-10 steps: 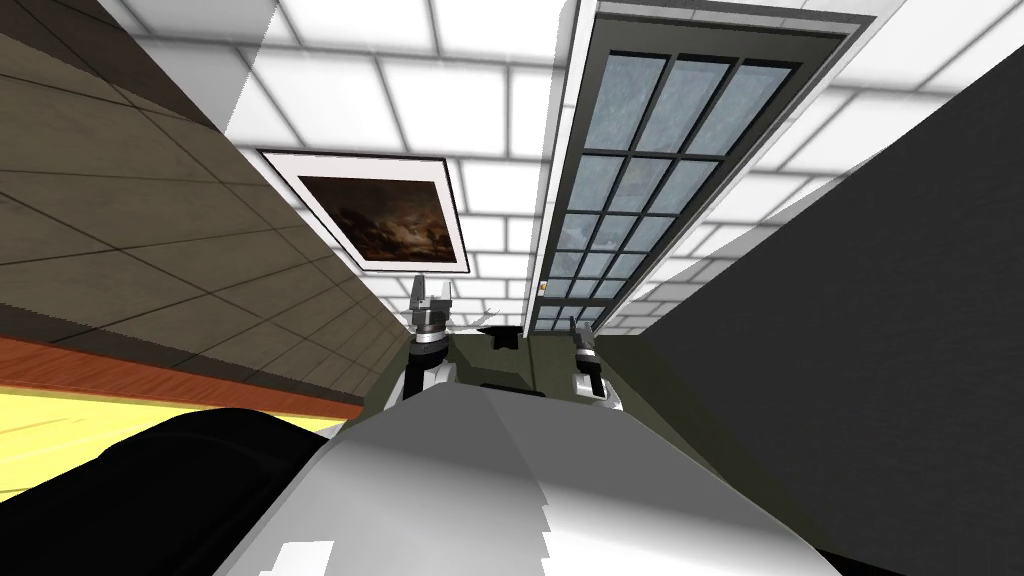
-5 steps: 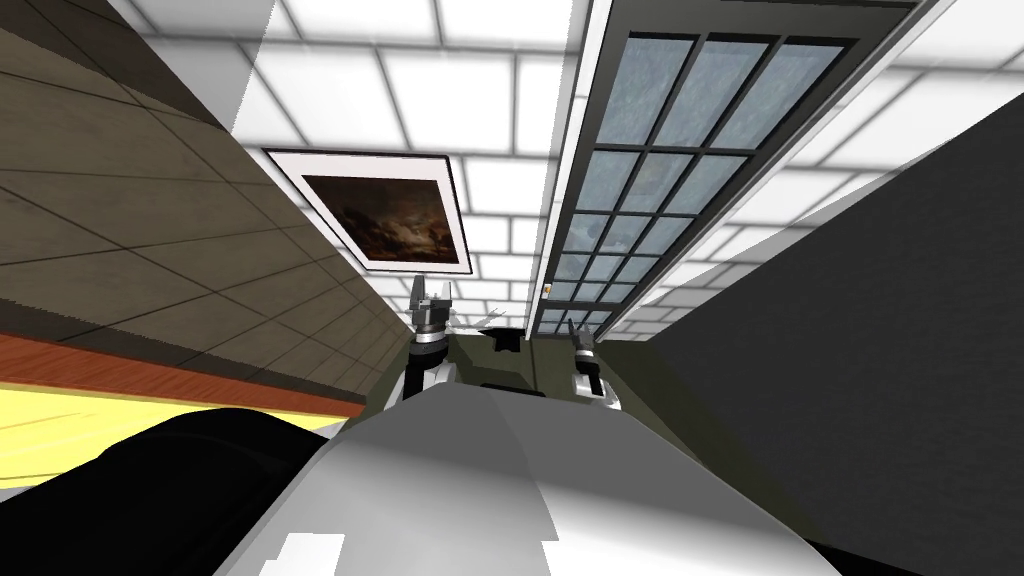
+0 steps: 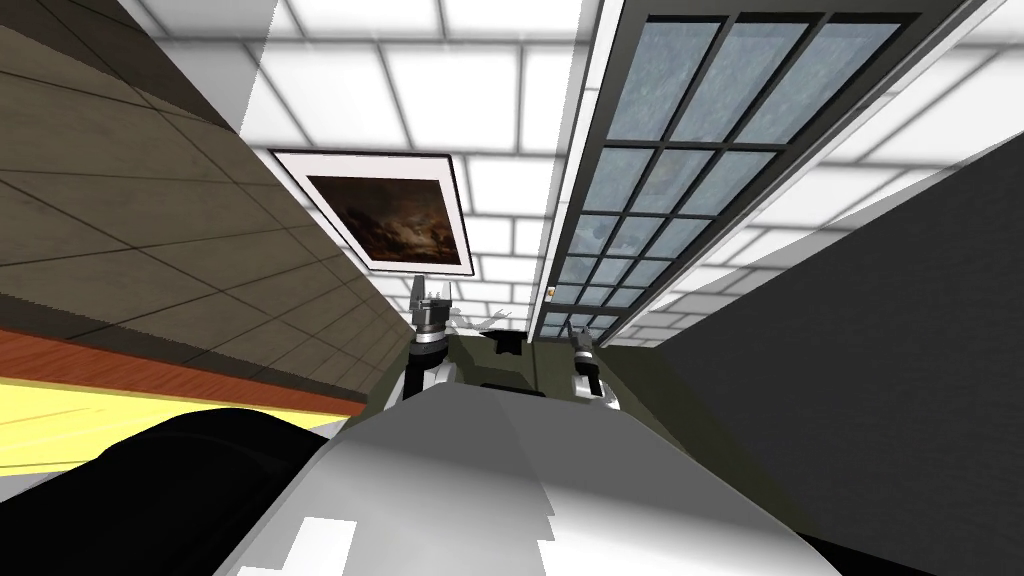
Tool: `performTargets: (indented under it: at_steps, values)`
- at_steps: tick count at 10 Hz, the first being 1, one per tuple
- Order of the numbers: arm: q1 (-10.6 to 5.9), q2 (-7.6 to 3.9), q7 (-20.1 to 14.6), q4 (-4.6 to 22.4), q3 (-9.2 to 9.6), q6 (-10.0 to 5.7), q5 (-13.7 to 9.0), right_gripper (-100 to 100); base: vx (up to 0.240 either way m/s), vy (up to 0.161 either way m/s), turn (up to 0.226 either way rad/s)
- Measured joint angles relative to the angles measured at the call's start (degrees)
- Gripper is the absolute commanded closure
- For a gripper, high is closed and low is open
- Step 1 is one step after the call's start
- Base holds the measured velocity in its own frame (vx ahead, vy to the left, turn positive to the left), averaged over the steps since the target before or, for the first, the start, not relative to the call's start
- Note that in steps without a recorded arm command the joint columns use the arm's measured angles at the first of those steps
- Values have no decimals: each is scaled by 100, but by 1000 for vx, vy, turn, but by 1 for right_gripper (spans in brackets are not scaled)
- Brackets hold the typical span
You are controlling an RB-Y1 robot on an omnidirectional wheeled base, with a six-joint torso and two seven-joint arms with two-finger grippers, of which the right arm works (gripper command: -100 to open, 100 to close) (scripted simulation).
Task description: Pull the door open
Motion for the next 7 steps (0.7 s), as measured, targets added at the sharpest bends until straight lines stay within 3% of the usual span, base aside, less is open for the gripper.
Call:
performTargets:
  at_steps: [5, 7]
  values:
    - [-445, -55, 649, 1064, -157, -245, 34, -100, 105, -10, 94]
    - [-460, -42, 873, 1164, -190, -186, 64, -100, 77, -14, 52]
